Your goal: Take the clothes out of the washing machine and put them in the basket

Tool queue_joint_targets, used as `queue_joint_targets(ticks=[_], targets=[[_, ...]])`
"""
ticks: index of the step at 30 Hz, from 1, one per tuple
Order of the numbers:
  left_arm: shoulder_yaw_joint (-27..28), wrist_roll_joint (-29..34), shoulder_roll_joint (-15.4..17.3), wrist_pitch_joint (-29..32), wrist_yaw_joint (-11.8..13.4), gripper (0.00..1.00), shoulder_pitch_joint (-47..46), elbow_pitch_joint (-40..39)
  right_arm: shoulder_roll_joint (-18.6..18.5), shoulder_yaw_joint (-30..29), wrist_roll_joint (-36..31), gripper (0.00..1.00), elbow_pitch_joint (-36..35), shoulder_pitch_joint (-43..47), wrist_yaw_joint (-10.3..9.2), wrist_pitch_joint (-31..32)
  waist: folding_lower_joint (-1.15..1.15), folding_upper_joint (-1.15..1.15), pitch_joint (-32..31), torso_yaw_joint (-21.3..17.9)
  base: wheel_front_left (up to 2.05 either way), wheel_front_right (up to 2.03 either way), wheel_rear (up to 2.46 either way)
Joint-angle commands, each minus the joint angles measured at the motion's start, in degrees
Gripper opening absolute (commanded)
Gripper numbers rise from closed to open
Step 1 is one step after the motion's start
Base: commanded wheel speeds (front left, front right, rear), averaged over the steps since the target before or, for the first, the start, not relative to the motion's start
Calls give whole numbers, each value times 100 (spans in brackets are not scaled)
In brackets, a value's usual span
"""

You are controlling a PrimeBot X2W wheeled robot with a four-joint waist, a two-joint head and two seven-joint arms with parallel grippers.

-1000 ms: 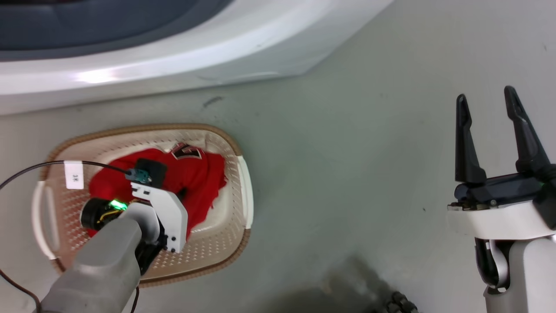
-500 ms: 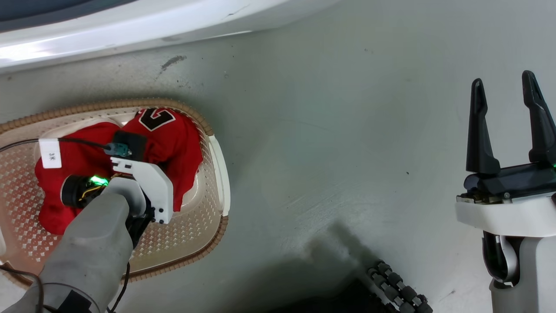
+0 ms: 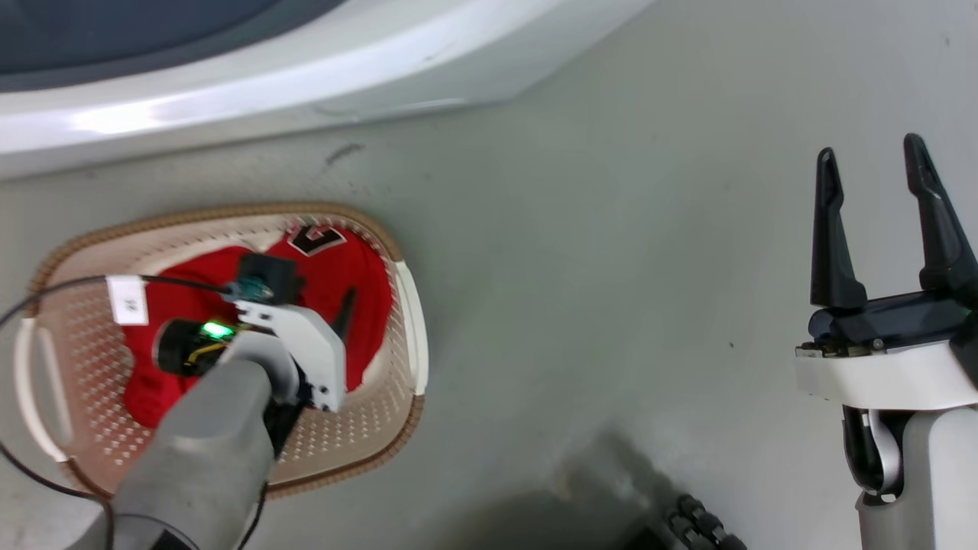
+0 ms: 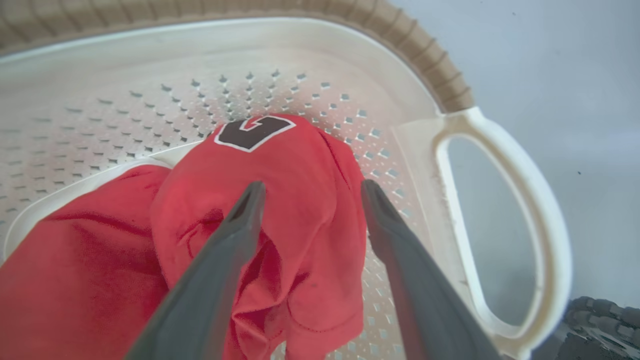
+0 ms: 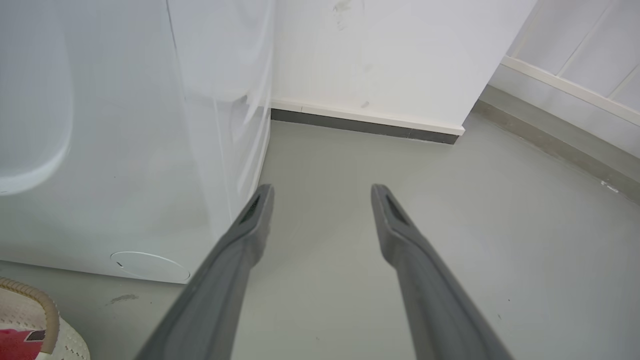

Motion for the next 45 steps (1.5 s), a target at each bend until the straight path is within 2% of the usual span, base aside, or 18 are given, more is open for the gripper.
queue_joint_targets(ticks=[1,5,10,17,19,20,24,29,35,45], targets=[[-112,40,-35,-79,-8,100,169,-169,2,-16,-82,100,77,-48,-5,-11,-1,0,-454,212,0,0,0],[-83,56,71,-181,-7,100,249,-538,0,-40,-255,100,245,84,-6,-11,-1,0,-1037,397,0,0,0],[420,466,327,-186,120,100,317,-1327,0,-81,-403,100,416,200,-6,-11,-1,0,-1586,595,0,0,0],[1629,1349,597,-183,518,100,1064,-2845,1,-178,-472,100,586,467,-5,-11,-1,0,-2489,881,0,0,0],[1980,1554,609,-183,604,100,1336,-3259,0,-211,-480,100,610,565,-6,-11,-1,0,-2722,956,0,0,0],[2455,1906,597,-184,697,100,1772,-3845,2,-188,-516,100,628,704,-6,-11,-1,0,-3056,1054,0,0,0],[3102,2343,529,-184,825,100,2430,-4607,0,-132,-537,100,611,937,-5,-11,-1,0,-3482,1169,0,0,0],[3850,2859,348,-184,937,100,3390,-5471,2,-175,-579,100,599,1249,-5,-11,-1,0,-3921,1274,0,0,0],[4547,3414,-68,-184,975,100,4466,-6277,2,-274,-514,100,613,1604,-6,-11,-1,0,-4331,1322,0,0,0],[5304,4087,-794,-184,805,100,5481,-6822,2,-277,-417,100,566,2042,-6,-11,-1,0,-4634,1317,0,0,0]])
